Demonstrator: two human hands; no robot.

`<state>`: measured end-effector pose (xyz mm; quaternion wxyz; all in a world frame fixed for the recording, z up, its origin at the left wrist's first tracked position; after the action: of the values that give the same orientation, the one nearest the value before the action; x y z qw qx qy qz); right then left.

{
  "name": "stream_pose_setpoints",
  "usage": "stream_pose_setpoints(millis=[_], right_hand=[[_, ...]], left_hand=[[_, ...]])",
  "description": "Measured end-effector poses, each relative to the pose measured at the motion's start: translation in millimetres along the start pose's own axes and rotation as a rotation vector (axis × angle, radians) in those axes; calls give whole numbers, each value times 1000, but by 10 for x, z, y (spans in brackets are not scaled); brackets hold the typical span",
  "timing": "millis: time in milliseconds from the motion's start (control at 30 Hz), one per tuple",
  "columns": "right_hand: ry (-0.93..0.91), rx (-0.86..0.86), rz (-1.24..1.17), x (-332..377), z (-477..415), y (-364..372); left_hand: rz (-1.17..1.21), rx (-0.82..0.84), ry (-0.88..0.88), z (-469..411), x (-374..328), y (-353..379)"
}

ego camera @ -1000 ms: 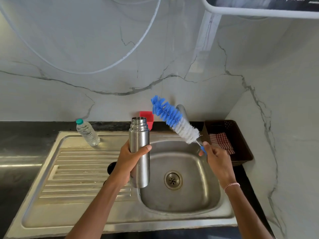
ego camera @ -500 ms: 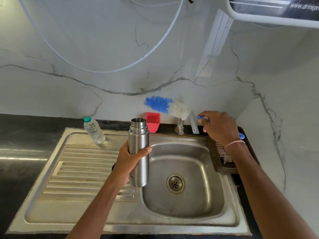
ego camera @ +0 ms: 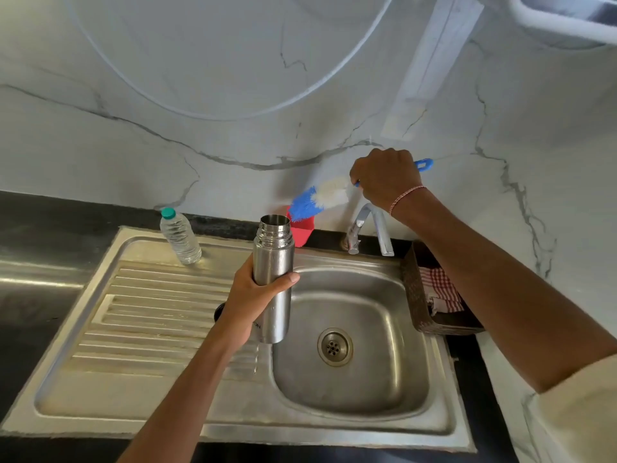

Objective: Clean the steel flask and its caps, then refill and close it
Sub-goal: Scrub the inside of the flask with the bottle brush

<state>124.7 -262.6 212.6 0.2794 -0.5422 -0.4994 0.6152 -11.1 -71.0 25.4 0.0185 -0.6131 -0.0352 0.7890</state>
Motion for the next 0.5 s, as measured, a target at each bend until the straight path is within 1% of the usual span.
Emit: stream_pose_setpoints(millis=[267, 500], right_hand=[[-110, 45, 123, 305, -392, 138], [-172, 109, 109, 528, -666, 434]], left_hand=[[35, -5, -17, -105, 107, -57], [41, 0, -15, -182, 157, -87]])
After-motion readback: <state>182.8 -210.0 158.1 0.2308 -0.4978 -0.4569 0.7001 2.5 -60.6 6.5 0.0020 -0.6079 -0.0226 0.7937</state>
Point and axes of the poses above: each hand's wrist, its own z-axis away from the middle knuckle, its own y-axis out of the palm, x = y × z, the point moved 9 cm from there along -z, towards the middle knuckle, and after that the axes turned 9 degrees about -z, right-handed, at the moved point
